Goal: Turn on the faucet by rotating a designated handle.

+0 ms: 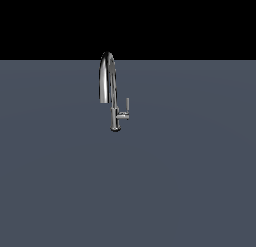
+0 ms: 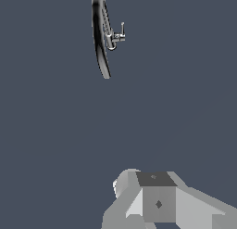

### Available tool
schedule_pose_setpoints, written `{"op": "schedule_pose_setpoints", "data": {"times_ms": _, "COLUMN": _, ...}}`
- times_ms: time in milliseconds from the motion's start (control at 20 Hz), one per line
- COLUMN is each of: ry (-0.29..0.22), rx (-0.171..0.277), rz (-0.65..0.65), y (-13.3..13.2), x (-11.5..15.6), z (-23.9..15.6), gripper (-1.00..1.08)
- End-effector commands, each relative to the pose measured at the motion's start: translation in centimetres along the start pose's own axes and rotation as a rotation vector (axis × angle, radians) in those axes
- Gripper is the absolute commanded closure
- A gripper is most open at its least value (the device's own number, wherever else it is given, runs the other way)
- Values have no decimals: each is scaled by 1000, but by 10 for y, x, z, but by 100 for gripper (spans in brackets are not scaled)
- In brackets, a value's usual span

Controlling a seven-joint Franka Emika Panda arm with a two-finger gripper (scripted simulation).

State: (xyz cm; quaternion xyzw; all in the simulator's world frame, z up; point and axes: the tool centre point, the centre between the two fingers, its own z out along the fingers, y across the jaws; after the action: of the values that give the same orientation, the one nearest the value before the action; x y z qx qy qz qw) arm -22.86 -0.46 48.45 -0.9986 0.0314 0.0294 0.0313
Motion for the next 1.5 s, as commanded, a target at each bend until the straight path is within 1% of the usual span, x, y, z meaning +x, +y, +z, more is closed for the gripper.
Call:
{"op": "schedule_pose_setpoints", "data": {"times_ms": 0, "ry": -23, "rx": 23, "rz": 24, "y": -2, "x": 10, "z": 2, "gripper": 108}}
{"op": "schedule_pose_setpoints", "data": {"times_ms": 200, "ry": -70, "rx": 70, "rz": 73, "y": -6, "x": 32, "z": 8, "gripper": 108}}
{"op": "schedule_pose_setpoints", "data": {"times_ms": 650, "ry": -191, "rx": 193, "rz": 199, "y": -11, "x": 86, "z": 25, "gripper": 108}}
{"op": "schedule_pose_setpoints", "data": {"times_ms": 1450, "ry": -420, "rx": 429, "rz": 435, "y": -11, "x": 182, "z": 73, "gripper": 108}}
